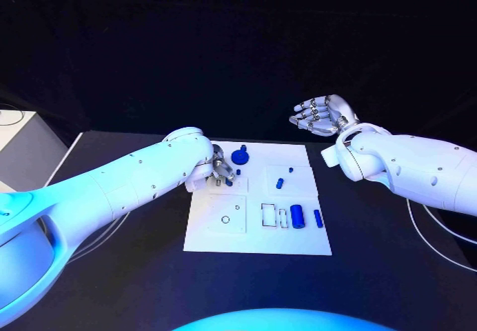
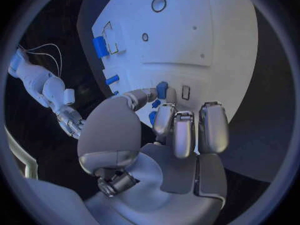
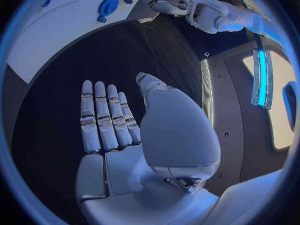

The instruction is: Assemble the parts on the task board

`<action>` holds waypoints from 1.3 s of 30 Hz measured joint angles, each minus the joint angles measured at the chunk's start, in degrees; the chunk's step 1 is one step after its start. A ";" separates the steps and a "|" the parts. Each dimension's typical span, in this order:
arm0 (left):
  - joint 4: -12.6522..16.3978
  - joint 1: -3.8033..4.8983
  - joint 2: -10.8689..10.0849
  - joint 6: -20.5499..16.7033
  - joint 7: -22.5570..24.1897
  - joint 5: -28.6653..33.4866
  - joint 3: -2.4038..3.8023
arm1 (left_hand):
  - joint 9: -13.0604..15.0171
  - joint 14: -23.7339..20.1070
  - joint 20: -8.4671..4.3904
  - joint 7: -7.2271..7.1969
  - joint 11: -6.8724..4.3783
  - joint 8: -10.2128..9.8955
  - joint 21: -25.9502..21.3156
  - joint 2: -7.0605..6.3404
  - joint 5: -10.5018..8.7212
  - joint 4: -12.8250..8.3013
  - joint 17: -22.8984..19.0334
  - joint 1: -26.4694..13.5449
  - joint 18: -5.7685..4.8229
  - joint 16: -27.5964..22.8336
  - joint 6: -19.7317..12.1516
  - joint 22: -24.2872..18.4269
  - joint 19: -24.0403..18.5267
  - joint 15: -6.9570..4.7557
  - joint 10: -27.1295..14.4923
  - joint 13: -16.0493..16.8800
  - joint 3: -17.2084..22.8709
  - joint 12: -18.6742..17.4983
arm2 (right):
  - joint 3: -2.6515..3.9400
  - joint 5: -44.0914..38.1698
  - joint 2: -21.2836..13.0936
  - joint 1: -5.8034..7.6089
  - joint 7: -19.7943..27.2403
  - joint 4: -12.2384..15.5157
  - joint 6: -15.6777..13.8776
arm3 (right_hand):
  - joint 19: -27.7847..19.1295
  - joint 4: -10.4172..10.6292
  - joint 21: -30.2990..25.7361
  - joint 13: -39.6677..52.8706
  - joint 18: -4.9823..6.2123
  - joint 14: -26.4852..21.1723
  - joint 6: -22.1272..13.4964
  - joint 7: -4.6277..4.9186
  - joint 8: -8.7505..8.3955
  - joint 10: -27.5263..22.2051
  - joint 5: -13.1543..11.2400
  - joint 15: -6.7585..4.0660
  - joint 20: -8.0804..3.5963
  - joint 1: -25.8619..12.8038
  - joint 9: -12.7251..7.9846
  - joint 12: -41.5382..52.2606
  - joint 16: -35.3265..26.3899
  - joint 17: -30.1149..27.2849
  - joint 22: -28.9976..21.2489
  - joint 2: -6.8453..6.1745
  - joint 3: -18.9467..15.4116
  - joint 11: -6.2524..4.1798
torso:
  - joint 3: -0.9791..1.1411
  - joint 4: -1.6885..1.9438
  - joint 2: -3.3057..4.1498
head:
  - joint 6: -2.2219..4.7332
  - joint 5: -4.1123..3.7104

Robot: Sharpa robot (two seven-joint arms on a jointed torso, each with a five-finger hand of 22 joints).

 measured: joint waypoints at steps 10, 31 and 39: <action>-0.40 -0.26 0.46 0.14 -0.07 0.08 -0.13 | 21.24 0.00 0.00 -3.10 -0.05 -0.38 0.00 -1.13 -0.15 1.28 0.00 -0.70 0.00 0.00 3.93 0.07 0.00 0.00 -0.04 0.00 -1.72 0.00 | 0.00 0.00 -0.07 0.00 0.00 0.04 0.01 | -0.21 0.00 0.00 0.01 0.00 0.00 0.00 0.00 0.00 0.00 0.00 0.00 0.21 0.00 0.00 0.00 0.00 0.00 0.00 0.00 0.00 0.00 | -0.02 -0.02 0.04 | -0.24 -0.28; -0.06 -0.50 -0.32 0.38 -0.11 0.21 -0.24 | 23.86 -0.21 0.00 -6.63 -0.53 -1.85 0.00 -3.97 -1.60 8.50 0.04 -2.42 0.00 0.00 7.44 0.06 0.00 -0.20 -0.52 -0.11 -13.51 -0.22 | 0.00 0.00 -0.22 0.00 0.00 0.11 0.02 | -0.20 0.16 0.00 -0.23 0.00 0.00 -0.01 -0.01 -0.22 0.00 0.00 0.00 0.21 0.00 -0.05 0.00 0.00 -0.22 -0.26 0.00 -0.16 0.00 | -0.02 0.02 -0.07 | -0.04 -0.42; 1.49 -0.54 -1.66 0.25 -0.11 0.19 -0.12 | 25.00 -0.21 0.00 -6.31 -0.11 -2.55 0.00 -3.69 -7.16 10.51 0.04 -2.69 0.00 0.00 7.12 -0.37 0.00 -0.20 -0.95 -0.86 -19.09 -0.85 | 0.00 0.00 -0.32 -0.16 0.00 0.11 0.02 | -0.20 0.16 0.00 -0.31 0.00 -0.21 -0.01 -0.01 -0.22 0.00 0.00 0.21 0.20 0.00 -0.05 0.00 -0.23 -0.31 -0.35 0.00 -0.16 0.00 | -0.08 0.05 -0.08 | 0.24 -0.46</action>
